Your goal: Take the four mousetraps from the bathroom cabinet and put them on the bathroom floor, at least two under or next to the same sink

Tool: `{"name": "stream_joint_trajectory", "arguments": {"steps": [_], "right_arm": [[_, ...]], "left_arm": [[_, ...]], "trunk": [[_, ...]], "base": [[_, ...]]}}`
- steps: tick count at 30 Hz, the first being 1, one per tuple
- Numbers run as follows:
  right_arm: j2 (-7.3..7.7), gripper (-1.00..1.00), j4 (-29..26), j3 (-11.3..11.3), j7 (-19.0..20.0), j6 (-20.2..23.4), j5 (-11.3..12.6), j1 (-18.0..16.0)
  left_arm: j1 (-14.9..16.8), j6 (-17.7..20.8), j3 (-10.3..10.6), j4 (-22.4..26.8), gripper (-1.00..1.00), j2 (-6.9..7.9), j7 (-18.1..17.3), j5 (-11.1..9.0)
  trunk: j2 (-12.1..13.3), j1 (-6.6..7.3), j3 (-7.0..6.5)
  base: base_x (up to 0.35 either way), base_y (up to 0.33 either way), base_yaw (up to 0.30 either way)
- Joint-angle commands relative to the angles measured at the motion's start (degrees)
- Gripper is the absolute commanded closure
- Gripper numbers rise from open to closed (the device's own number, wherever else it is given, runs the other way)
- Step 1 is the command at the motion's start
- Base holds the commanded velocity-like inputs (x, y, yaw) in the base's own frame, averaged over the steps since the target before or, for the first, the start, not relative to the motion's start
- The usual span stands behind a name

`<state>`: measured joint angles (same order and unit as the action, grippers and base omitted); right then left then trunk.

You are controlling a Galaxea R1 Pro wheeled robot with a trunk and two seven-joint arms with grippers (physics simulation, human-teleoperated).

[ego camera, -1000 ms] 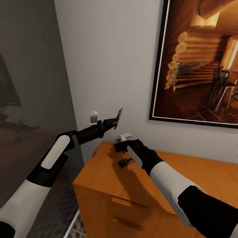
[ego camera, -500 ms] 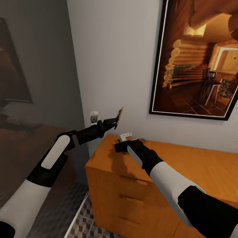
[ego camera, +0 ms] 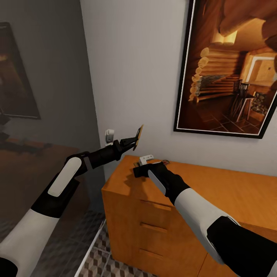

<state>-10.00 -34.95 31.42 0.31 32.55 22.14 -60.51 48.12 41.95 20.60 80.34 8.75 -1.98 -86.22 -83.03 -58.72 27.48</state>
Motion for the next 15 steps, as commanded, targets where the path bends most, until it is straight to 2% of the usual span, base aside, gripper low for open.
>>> {"name": "stream_joint_trajectory", "arguments": {"steps": [1,11,15], "right_arm": [[0.00,1.00,0.0,0.0,0.1,0.2,0.0,-0.1],[0.00,1.00,0.1,0.0,0.1,0.2,0.0,-0.1],[0.00,1.00,-0.1,0.0,0.1,0.2,-0.1,0.0]], "left_arm": [[0.1,0.1,0.1,0.0,1.00,0.04,-0.1,0.2],[0.1,0.1,0.1,0.0,1.00,0.04,-0.1,0.2],[0.1,0.1,0.1,0.0,1.00,0.01,-0.1,0.2]], "trunk": [[0.0,0.00,0.06],[0.0,0.00,0.06],[0.0,0.00,0.06]], "base": [[0.000,0.000,0.000],[-0.001,0.000,0.000],[-0.239,0.000,0.000]]}}
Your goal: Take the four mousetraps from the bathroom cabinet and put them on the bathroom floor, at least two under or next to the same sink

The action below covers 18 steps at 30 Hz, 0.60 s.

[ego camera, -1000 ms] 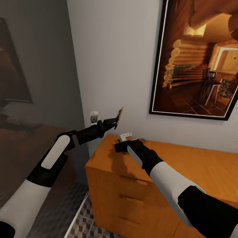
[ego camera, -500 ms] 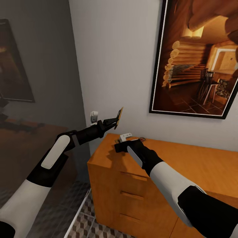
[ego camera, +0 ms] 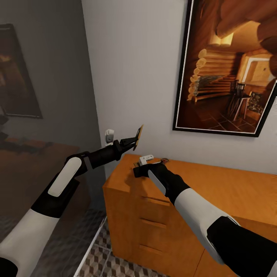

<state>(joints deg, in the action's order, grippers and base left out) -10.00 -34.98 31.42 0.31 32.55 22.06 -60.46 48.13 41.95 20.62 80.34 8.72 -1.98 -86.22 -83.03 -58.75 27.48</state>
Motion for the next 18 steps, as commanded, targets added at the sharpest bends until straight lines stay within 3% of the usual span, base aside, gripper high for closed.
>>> {"name": "stream_joint_trajectory", "arguments": {"steps": [1,9,16,18], "right_arm": [[0.00,1.00,0.0,0.0,0.1,0.2,0.0,0.0],[0.00,1.00,0.0,0.0,0.1,0.2,0.0,0.1],[0.00,1.00,0.0,0.0,0.1,0.2,0.0,0.1],[0.00,1.00,0.1,0.0,0.1,0.2,0.0,0.1]], "left_arm": [[0.1,0.1,0.1,0.0,1.00,0.02,-0.1,0.2],[0.0,0.1,0.1,0.0,1.00,-0.01,-0.1,0.2],[0.0,0.1,0.3,0.1,1.00,-0.03,-0.1,0.2],[0.0,0.1,0.2,0.1,1.00,-0.02,-0.1,0.2]], "trunk": [[0.0,0.03,0.06],[0.0,0.03,0.06],[0.0,0.03,0.06],[0.0,0.03,0.06]], "base": [[-0.307,0.000,0.000],[-0.321,0.000,0.000],[-0.040,0.000,0.000],[-0.330,0.000,0.000]]}}
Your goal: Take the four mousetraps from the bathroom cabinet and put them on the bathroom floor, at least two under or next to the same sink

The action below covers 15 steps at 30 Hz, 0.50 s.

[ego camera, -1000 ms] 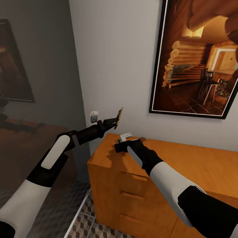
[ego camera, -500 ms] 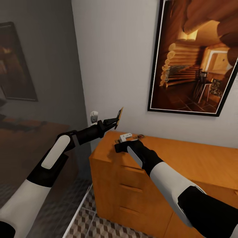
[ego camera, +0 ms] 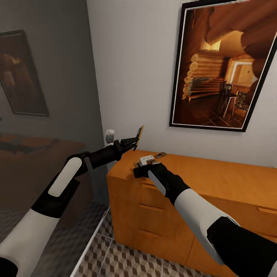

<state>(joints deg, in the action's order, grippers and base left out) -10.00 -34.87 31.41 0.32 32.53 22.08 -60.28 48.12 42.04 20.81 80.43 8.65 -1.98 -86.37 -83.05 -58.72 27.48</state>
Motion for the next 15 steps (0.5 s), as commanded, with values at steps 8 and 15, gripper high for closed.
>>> {"name": "stream_joint_trajectory", "arguments": {"steps": [8,15], "right_arm": [[0.00,1.00,0.0,0.0,0.1,0.2,0.0,0.0],[0.00,1.00,0.2,0.0,0.1,0.2,0.0,0.0]], "left_arm": [[0.1,0.1,0.0,0.0,1.00,0.05,-0.1,0.3],[0.1,0.1,0.1,0.0,1.00,0.05,-0.1,0.3]], "trunk": [[0.0,0.00,0.07],[0.0,0.00,0.07]], "base": [[-0.334,0.000,0.000],[-0.335,0.000,0.000]]}}
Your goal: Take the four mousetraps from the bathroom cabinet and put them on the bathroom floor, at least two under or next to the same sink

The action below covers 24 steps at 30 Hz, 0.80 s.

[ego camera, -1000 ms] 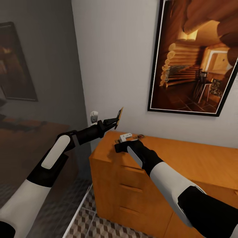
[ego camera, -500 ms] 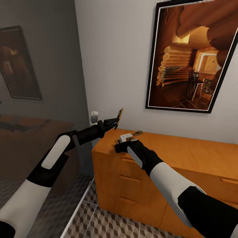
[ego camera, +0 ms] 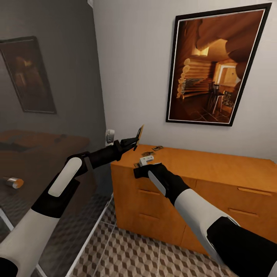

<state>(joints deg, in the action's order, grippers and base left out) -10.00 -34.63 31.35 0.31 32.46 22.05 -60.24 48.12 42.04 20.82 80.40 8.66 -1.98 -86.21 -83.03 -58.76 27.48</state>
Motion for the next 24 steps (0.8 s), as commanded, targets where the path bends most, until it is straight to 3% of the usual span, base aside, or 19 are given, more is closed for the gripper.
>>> {"name": "stream_joint_trajectory", "arguments": {"steps": [1,7,20,24], "right_arm": [[0.00,1.00,0.0,0.1,0.1,0.2,0.0,-0.1],[0.00,1.00,0.1,0.1,0.1,0.2,0.0,-0.1],[0.00,1.00,0.1,0.0,0.1,0.2,0.0,-0.1],[0.00,1.00,0.1,0.0,0.1,0.2,0.0,0.0]], "left_arm": [[0.1,0.1,0.0,0.0,1.00,0.04,-0.1,0.2],[0.1,0.1,0.1,-0.1,1.00,0.04,-0.1,0.2],[0.0,0.0,0.0,-0.1,1.00,0.04,-0.1,0.2],[0.0,0.0,0.0,-0.1,1.00,0.04,-0.1,0.2]], "trunk": [[0.0,0.04,0.06],[0.0,0.04,-0.14],[0.0,0.04,-0.85],[0.0,0.04,-1.07]], "base": [[-0.335,0.000,-0.004],[-0.327,0.000,-0.151],[-0.032,0.000,-0.259],[-0.241,0.000,-0.261]]}}
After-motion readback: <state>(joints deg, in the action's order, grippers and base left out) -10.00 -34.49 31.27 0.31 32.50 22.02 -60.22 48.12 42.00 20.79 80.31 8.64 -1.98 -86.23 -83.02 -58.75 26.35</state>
